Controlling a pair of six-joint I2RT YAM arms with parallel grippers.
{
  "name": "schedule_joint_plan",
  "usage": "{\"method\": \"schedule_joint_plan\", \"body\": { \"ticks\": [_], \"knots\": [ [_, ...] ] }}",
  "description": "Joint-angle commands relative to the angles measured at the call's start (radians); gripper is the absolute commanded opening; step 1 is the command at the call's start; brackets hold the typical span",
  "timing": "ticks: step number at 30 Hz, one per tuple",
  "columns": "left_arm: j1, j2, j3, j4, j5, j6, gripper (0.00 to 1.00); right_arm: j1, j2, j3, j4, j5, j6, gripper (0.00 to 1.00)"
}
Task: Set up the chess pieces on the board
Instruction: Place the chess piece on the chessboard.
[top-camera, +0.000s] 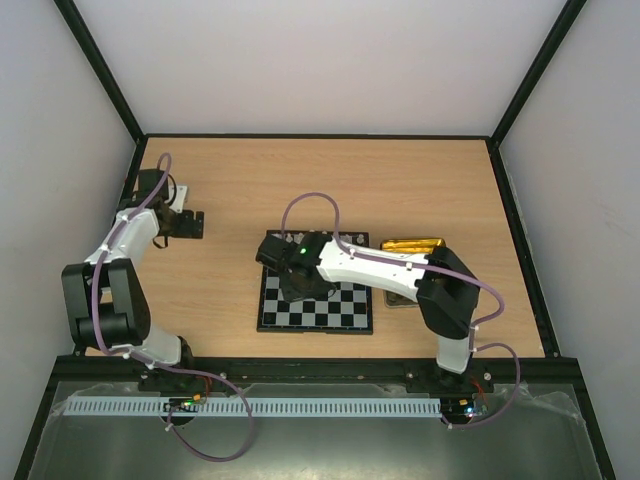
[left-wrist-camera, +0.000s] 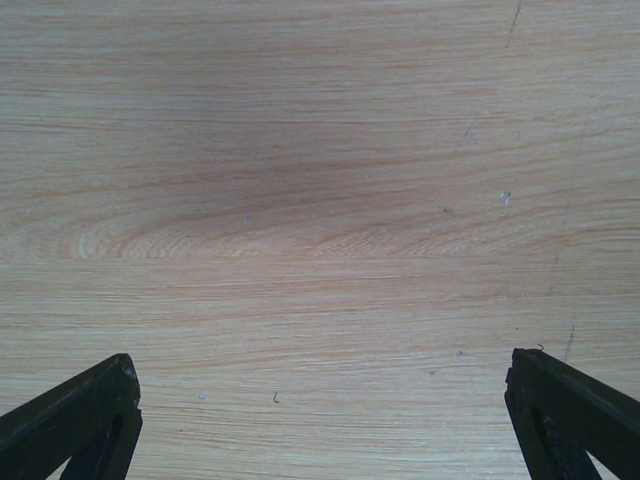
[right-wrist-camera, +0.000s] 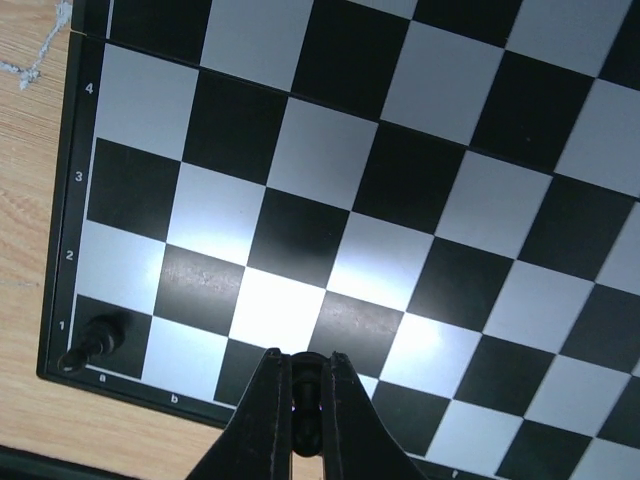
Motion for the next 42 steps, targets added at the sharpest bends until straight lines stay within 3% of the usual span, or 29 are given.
{"method": "schedule_joint_plan", "body": {
  "ticks": [1,24,42],
  "knots": [
    [0.005,-0.027,-0.022,-0.017,0.009,0.011,0.99,0.022,0.040,0.029,0.041,0.048,0.010,0.02],
    [0.005,-0.025,-0.035,-0.013,0.027,0.008,0.99,0.136,0.178,0.095,0.064,0.032,0.026,0.02],
    [0.009,-0.023,-0.032,-0.010,0.033,0.012,0.99,0.145,0.210,0.117,0.042,0.040,0.032,0.02]
  ]
}}
